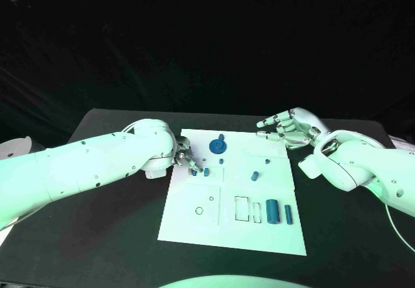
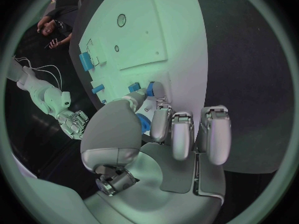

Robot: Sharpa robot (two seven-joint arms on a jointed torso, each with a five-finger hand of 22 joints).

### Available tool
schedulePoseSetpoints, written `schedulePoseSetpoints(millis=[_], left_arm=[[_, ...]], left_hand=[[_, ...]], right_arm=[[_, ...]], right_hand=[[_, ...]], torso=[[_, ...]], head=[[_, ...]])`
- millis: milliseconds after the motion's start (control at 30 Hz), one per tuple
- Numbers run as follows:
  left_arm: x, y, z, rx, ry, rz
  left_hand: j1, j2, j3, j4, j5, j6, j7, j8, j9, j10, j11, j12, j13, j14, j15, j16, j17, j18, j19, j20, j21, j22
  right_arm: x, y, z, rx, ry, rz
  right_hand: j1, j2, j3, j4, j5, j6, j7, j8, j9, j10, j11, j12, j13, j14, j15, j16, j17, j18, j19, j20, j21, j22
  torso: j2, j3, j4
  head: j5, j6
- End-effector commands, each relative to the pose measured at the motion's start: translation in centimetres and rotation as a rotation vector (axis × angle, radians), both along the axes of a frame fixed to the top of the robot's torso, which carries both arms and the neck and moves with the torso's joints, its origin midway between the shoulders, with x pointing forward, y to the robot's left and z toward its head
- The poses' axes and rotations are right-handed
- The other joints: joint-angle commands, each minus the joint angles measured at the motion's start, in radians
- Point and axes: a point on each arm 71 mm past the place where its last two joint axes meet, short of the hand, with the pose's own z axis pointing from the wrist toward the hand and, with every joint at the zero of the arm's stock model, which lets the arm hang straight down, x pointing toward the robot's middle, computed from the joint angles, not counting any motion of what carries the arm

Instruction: Assemble the parts on the task board

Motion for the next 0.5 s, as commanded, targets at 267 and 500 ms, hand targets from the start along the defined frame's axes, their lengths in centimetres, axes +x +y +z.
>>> schedulePoseSetpoints(millis=[267, 500], left_arm=[[-0.3, 0.8, -0.4, 0.016, 0.002, 0.032], [-0.3, 1.3, 0.0, -0.007, -0.029, 0.055]], left_hand=[[0.0, 0.008, -0.209, 0.08, 0.004, 0.014, -0.004, -0.009, -0.002, 0.007, -0.003, 0.004, 0.006, 0.107, -0.009, 0.003, 0.263, -0.023, 0.102, -0.009, 0.01, 0.264], [-0.012, 0.028, -0.284, 0.109, 0.001, 0.016, -0.005, -0.007, 0.0, 0.01, -0.003, 0.007, 0.012, 0.107, -0.011, 0.003, 0.263, -0.023, 0.102, -0.01, 0.01, 0.264]], right_arm=[[-0.1, 0.0, 0.0, -0.004, -0.007, 0.009], [0.0, 0.0, 0.0, -0.005, -0.007, 0.006]], right_hand=[[-0.004, 0.005, -0.003, 0.005, 0.007, 0.006, -0.001, 0.0, 0.001, 0.002, -0.003, -0.006, 0.002, 0.08, -0.003, -0.003, 0.156, 0.01, -0.004, -0.005, -0.006, 0.001], [-0.006, 0.005, -0.004, 0.006, 0.009, 0.006, -0.001, 0.0, 0.001, 0.001, -0.003, -0.009, 0.0, 0.08, -0.003, -0.005, 0.154, 0.01, -0.005, -0.005, -0.007, -0.002]], torso=[[0.0, -0.0011, -0.0001], [0.0, -0.0008, 0.0015]], head=[[-0.003, 0.004], [-0.005, 0.005]])
